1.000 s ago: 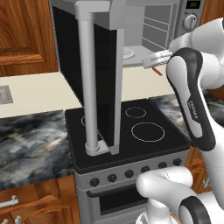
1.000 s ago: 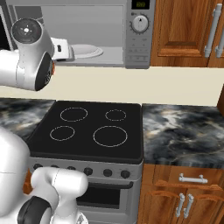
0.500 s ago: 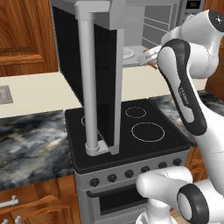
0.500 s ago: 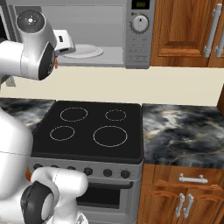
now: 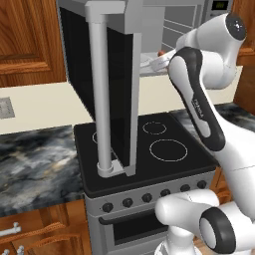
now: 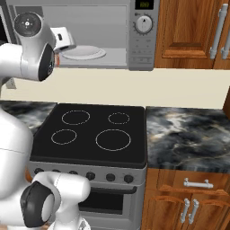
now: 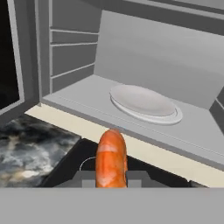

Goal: Transport the shrimp from the fridge to the microwave and turn on the microwave.

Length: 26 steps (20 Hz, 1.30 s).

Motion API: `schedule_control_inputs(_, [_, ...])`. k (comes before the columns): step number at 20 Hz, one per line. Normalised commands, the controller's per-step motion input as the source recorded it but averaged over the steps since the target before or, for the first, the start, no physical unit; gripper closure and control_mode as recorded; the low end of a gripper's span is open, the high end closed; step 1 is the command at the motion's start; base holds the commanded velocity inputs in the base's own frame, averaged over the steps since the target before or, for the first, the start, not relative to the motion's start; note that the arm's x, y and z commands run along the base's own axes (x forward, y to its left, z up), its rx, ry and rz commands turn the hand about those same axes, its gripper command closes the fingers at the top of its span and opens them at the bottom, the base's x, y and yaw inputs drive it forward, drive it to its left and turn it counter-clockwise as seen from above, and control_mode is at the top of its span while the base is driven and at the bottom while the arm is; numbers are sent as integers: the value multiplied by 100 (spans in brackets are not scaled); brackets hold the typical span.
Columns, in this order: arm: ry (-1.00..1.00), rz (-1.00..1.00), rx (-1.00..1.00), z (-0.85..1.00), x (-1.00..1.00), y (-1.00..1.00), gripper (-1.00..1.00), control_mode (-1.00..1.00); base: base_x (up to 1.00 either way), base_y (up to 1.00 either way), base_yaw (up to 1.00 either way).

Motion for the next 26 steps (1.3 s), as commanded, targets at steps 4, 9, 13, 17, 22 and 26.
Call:
schedule_control_inputs(4, [-12,-4,3,-1,20,1,100,-100,0,0,0])
schedule_control_inputs(9, [-6,-5,3,0,30,1,100,-100,0,0,0])
schedule_control_inputs(13, [0,-3,3,3,38,0,100,-100,0,0,0])
schedule_control_inputs(17, [0,-2,2,6,38,1,100,-100,0,0,0])
schedule_control_inputs(22, [0,0,1,0,39,1,100,-100,0,0,0])
schedule_control_inputs(26, [0,0,2,0,42,8,100,-100,0,0,0])
